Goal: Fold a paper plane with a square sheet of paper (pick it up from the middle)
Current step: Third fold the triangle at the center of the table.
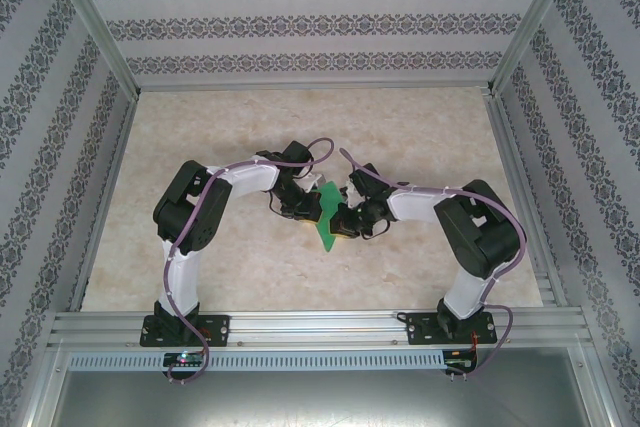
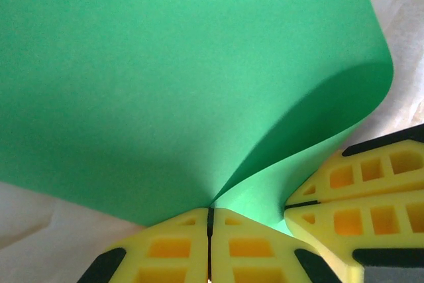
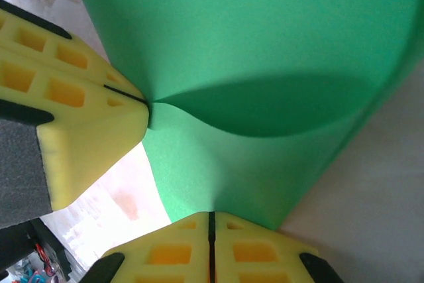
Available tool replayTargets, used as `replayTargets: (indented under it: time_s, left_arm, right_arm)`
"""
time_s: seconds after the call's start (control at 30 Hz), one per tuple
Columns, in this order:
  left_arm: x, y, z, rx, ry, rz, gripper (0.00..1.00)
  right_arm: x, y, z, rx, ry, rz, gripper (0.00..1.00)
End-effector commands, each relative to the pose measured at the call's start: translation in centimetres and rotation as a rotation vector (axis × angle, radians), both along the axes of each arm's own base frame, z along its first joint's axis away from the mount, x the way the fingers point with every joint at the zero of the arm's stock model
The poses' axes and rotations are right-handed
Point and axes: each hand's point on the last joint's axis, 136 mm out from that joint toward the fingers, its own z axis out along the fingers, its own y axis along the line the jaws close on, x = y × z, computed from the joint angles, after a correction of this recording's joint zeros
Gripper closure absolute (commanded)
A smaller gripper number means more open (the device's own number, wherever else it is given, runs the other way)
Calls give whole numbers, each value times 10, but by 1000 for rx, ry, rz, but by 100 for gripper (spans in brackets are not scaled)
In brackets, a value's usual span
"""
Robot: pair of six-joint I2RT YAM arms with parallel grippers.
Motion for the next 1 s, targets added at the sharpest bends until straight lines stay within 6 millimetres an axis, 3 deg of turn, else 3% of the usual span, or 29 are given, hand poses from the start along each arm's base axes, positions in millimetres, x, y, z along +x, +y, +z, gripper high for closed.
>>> replayTargets:
  time_s: [0.0, 0.17, 0.37, 0.67, 0.97]
  left_arm:
    - [-23, 25, -45, 162, 67, -27, 91]
    - [-22, 24, -45, 160, 69, -27, 92]
    - [-22, 25, -42, 162, 67, -25, 91]
    - [-22, 25, -40, 164, 62, -25, 91]
    - [-23, 27, -42, 177, 63, -32, 91]
  right_arm:
    - [-9, -26, -10, -102, 7, -22, 91]
    - [0, -20, 13, -57, -34, -29, 91]
    - [28, -5, 28, 38, -77, -61, 91]
    - [49, -5, 13, 7, -55, -63, 91]
    - [52, -44, -15, -124, -35, -86, 91]
